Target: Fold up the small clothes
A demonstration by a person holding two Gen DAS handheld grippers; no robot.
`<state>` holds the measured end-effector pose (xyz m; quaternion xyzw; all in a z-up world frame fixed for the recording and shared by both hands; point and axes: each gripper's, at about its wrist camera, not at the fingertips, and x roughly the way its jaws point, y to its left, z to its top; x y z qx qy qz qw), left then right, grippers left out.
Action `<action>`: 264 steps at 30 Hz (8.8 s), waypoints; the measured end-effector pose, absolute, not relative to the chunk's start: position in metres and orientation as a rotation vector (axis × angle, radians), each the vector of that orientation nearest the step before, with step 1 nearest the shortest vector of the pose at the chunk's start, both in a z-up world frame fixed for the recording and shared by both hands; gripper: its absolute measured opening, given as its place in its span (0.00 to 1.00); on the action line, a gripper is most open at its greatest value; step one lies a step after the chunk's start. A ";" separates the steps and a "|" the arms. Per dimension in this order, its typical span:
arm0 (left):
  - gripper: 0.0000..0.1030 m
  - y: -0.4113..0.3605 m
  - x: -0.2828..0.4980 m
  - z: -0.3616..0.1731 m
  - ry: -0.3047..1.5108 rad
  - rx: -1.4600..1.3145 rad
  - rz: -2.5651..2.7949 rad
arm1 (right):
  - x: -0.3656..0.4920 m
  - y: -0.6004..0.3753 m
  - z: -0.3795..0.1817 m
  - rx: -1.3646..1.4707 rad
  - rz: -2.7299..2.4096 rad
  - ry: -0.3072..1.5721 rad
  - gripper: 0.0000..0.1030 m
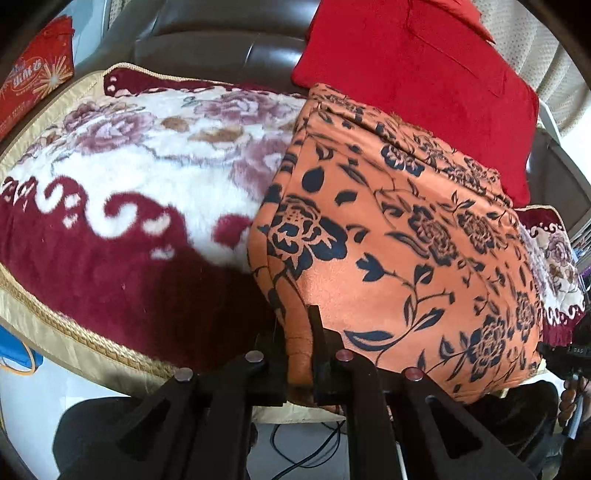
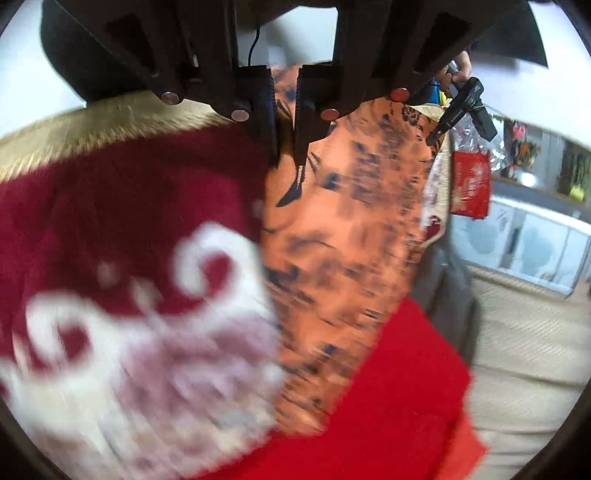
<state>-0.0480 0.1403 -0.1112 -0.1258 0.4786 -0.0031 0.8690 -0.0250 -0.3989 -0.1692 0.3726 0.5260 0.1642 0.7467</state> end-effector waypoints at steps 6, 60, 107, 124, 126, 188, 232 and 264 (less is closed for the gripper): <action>0.23 0.143 -0.051 -0.109 0.994 -0.274 -0.011 | -0.034 -0.401 -0.184 0.832 0.324 1.170 0.43; 0.16 0.145 -0.041 -0.119 1.011 -0.265 0.003 | -0.055 -0.475 -0.032 0.623 -0.029 0.914 0.75; 0.06 0.145 -0.029 -0.076 1.042 -0.276 -0.033 | 0.004 -0.381 -0.132 0.765 0.443 1.203 0.09; 0.08 0.117 0.206 0.011 0.809 -0.223 -0.135 | 0.200 -0.441 -0.059 1.017 0.539 0.812 0.10; 0.08 0.112 0.217 -0.007 0.843 -0.205 -0.128 | 0.236 -0.440 -0.074 1.007 0.472 0.878 0.12; 0.76 0.134 0.121 -0.036 0.822 -0.302 0.005 | 0.133 -0.338 -0.046 0.688 0.256 0.891 0.78; 0.21 0.118 0.051 -0.052 0.875 -0.370 0.012 | 0.118 -0.332 -0.100 0.912 0.238 0.901 0.27; 0.41 0.140 0.207 -0.071 0.960 -0.299 0.229 | 0.253 -0.380 -0.144 1.018 0.221 0.969 0.67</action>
